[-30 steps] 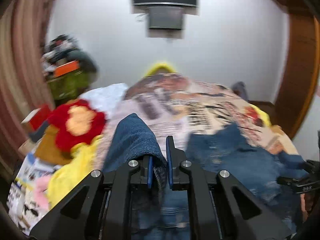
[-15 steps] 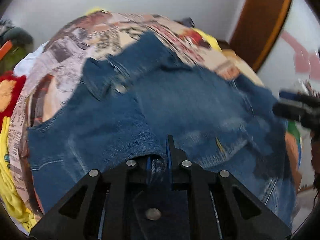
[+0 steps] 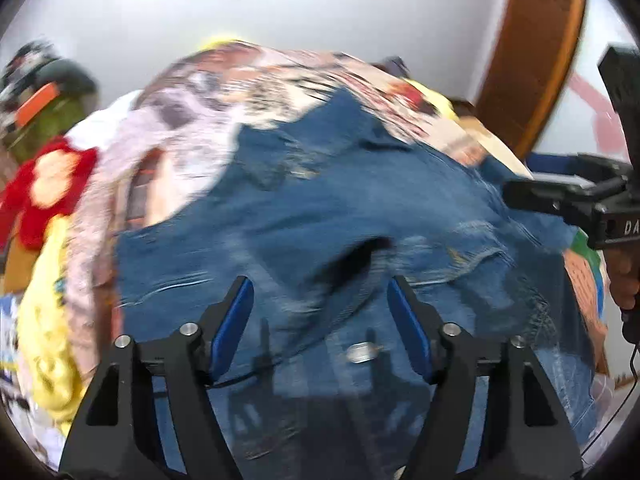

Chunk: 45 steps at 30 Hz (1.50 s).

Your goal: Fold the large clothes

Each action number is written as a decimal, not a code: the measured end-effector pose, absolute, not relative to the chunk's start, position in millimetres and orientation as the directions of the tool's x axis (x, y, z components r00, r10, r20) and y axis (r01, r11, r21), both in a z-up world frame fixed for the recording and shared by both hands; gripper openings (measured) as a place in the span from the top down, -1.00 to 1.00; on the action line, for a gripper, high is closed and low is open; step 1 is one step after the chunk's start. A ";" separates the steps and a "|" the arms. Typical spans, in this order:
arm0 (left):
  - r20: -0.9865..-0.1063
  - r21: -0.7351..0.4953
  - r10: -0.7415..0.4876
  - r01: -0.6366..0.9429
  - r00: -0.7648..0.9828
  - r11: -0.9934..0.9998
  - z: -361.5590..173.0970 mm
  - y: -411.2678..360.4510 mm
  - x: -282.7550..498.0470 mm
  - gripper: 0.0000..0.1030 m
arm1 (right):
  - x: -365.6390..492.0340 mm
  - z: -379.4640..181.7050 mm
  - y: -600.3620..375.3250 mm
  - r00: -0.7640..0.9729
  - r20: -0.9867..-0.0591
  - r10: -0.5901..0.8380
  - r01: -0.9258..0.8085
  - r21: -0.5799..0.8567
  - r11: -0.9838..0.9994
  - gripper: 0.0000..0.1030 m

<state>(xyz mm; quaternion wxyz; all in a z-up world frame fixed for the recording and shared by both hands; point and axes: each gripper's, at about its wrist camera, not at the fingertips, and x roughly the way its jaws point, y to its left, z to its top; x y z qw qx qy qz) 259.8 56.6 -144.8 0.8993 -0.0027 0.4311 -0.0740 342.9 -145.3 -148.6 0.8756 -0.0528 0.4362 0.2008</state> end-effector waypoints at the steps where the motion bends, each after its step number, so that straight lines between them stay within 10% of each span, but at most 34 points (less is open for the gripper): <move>1: -0.771 -0.062 -0.113 0.103 0.626 0.993 -143.1 67.5 257.3 -0.37 | 342.6 -146.1 -136.7 0.539 -0.781 0.316 -0.416 0.079 0.906 -0.92; 9: -0.783 0.021 0.094 -0.124 0.615 0.992 -161.4 155.8 243.6 -0.37 | 335.9 -145.3 -48.2 0.495 -0.780 0.383 -0.576 0.035 0.817 -0.92; 31: -0.891 -0.079 0.034 -0.228 0.453 0.970 -275.8 210.4 254.0 -0.38 | 364.8 -278.2 84.6 0.371 -0.917 0.145 -0.725 -0.189 0.662 -0.91; 40: -0.894 -0.074 0.042 -0.240 0.446 0.968 -273.2 209.8 253.1 -0.38 | 364.6 -260.8 72.5 0.393 -0.902 0.177 -0.701 -0.170 0.693 0.27; 45: -0.886 -0.044 0.068 -0.229 0.459 0.973 -258.6 201.9 253.1 -0.38 | 363.8 -233.9 49.8 0.406 -0.884 0.233 -0.667 -0.111 0.737 0.43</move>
